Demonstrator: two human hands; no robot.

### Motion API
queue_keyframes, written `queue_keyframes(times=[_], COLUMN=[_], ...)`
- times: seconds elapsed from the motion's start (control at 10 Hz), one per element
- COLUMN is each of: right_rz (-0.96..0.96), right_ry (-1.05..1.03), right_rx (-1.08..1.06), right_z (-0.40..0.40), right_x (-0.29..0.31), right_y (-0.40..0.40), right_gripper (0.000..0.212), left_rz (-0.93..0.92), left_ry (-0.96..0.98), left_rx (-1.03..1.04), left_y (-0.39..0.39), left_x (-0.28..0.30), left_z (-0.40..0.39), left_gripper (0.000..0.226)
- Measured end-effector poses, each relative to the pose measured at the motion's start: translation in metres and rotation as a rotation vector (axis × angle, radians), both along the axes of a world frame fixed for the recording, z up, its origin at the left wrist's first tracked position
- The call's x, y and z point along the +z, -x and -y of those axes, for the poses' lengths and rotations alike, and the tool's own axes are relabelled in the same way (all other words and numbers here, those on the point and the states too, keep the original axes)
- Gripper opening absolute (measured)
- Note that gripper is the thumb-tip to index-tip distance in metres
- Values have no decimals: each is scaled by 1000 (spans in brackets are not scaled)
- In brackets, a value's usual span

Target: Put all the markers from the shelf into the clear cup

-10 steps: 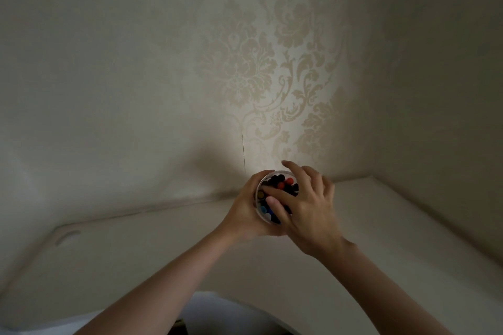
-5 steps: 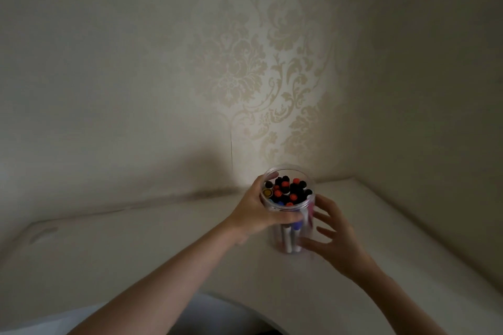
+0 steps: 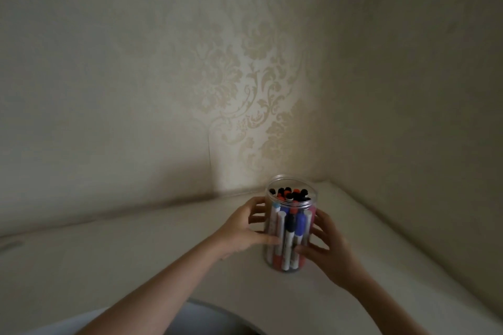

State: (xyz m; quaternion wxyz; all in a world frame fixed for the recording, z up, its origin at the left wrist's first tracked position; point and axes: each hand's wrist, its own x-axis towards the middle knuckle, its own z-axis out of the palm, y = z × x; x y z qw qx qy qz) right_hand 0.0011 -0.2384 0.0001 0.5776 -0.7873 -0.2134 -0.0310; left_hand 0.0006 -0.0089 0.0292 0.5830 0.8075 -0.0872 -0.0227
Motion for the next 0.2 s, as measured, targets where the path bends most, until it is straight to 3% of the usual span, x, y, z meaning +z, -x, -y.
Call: queue_keyframes(times=[0.1, 0.2], right_rz=[42, 114], right_ry=[259, 540], right_rx=[-59, -131], right_z=[-3, 14], right_x=[16, 35], right_y=[3, 14], right_gripper=[77, 78], left_rz=[-8, 91], left_ry=[-61, -293], left_rx=[21, 57], left_y=[2, 13], left_x=[0, 11], left_z=[2, -4], left_gripper=[80, 98])
